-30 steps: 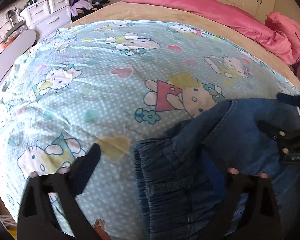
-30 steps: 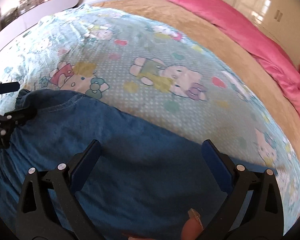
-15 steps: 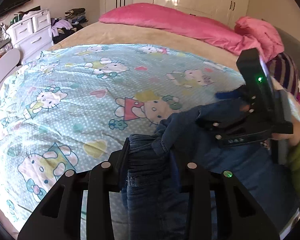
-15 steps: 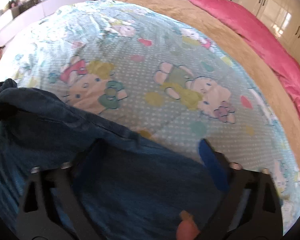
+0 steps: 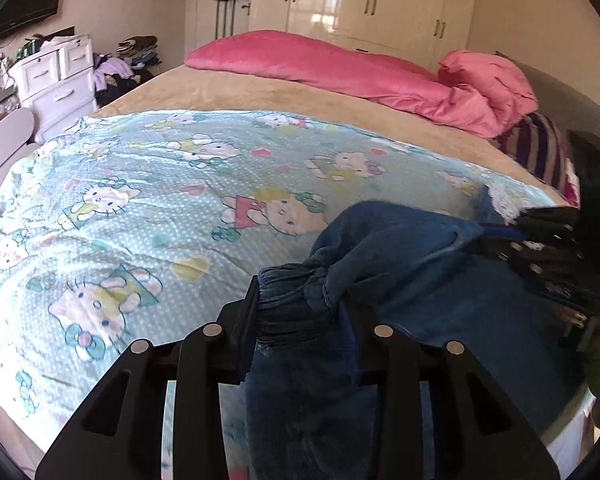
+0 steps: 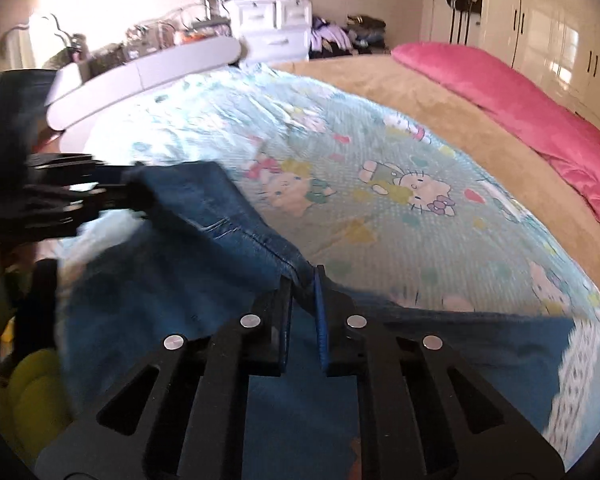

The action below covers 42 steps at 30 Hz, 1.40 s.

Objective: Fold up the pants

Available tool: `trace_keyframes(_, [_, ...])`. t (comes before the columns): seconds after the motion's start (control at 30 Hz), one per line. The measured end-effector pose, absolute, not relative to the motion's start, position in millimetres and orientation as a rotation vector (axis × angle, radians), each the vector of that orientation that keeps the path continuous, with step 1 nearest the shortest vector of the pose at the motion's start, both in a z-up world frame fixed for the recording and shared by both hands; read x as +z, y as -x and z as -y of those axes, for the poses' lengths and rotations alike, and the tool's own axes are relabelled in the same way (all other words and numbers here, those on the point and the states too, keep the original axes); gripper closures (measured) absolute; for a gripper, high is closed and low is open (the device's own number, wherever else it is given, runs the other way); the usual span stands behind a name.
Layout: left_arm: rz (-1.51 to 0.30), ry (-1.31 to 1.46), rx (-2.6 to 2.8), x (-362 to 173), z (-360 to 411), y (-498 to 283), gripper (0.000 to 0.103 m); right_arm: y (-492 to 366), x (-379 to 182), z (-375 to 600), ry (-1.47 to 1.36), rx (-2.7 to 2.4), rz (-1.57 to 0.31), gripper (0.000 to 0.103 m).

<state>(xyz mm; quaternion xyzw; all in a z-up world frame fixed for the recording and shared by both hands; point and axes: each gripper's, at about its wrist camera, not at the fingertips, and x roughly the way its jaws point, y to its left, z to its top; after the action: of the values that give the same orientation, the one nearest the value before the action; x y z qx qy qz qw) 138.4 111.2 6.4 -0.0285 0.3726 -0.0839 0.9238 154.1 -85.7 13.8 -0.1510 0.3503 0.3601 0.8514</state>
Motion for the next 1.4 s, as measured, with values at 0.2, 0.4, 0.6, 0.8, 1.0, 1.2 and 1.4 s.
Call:
trace_keyframes(0.2, [-0.769, 0.059, -0.25, 7, -115, -95, 0.07, -67, 16, 95, 0.3, 0.828, -0.767, 0.097])
trace_keyframes(0.4, [-0.848, 0.023, -0.252, -17, -120, -57, 0.07, -13, -20, 77, 0.271, 0.921, -0.883, 0.097])
trace_keyframes(0.6, [-0.899, 0.077, -0.227, -26, -139, -38, 0.061, 1, -38, 60, 0.315, 0.904, -0.919, 0.097])
trace_keyframes(0.8, [-0.866, 0.084, -0.168, 0, -147, -10, 0.057, 9, -37, 59, 0.315, 0.924, -0.905, 0.095])
trace_keyframes(1.0, [-0.785, 0.059, -0.236, 29, -120, -5, 0.06, 13, -40, 57, 0.318, 0.935, -0.934, 0.089])
trace_keyframes(1.2, [-0.942, 0.037, -0.251, -27, -97, -39, 0.07, 18, -8, 74, 0.236, 0.928, -0.849, 0.078])
trace_keyframes(1.4, [-0.947, 0.015, -0.246, -44, -93, -39, 0.07, -13, -32, 72, 0.177, 0.801, -0.959, 0.069])
